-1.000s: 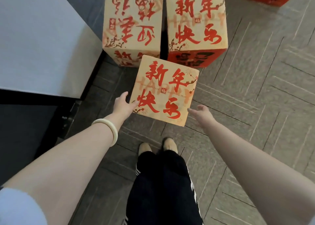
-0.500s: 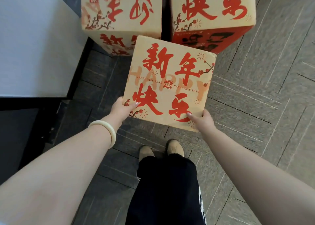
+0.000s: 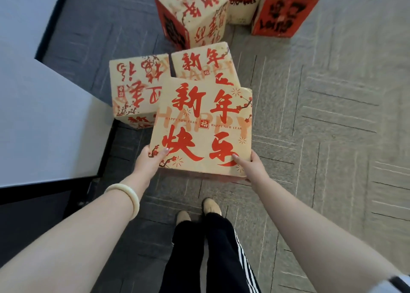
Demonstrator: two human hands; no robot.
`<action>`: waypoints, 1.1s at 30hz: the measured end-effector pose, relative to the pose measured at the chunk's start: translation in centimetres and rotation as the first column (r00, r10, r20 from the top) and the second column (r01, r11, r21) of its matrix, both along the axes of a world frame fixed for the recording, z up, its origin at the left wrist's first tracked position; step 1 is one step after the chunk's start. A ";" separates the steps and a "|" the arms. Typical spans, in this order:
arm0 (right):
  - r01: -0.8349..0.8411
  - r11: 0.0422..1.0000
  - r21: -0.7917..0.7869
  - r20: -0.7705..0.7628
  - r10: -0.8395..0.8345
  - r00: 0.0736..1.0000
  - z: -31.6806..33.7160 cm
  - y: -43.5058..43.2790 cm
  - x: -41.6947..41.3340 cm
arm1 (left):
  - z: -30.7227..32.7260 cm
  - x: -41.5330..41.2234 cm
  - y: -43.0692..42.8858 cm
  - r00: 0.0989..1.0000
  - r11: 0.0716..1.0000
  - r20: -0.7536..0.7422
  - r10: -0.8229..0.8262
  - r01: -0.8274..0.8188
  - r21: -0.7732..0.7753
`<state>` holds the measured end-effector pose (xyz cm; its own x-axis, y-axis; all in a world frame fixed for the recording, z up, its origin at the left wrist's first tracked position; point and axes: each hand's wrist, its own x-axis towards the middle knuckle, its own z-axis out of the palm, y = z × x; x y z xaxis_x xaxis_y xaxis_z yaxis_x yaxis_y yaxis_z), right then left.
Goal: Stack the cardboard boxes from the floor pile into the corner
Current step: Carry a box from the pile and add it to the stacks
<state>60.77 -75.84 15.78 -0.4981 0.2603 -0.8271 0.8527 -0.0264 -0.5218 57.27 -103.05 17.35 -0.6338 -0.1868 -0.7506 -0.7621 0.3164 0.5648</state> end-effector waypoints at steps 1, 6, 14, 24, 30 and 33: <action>0.025 1.000 -0.011 -0.018 -0.025 1.000 1.7 0.5 0.3 | 1.5 -0.2 0.5 1.000 1.000 -0.017 -0.019 0.019 0.011; 0.131 0.991 -0.004 -0.092 -0.131 0.987 8.0 3.0 3.3 | 7.8 0.2 2.9 0.987 0.986 -0.091 -0.133 0.141 0.088; 0.361 0.930 -0.069 -0.250 -0.367 0.896 16.8 6.8 12.2 | 17.6 2.1 8.1 0.933 0.928 -0.179 -0.314 0.341 0.151; 0.658 0.752 0.036 -0.413 -0.588 0.695 29.8 14.2 29.4 | 30.2 11.6 23.2 0.723 0.732 -0.355 -0.592 0.667 0.137; 0.788 0.602 0.129 -0.481 -0.658 0.580 34.3 20.9 45.0 | 34.9 23.5 36.0 0.505 0.534 -0.476 -0.720 0.841 0.086; 0.845 0.516 0.137 -0.479 -0.713 0.513 36.2 24.9 54.1 | 36.5 31.0 43.1 0.444 0.438 -0.473 -0.761 0.890 0.130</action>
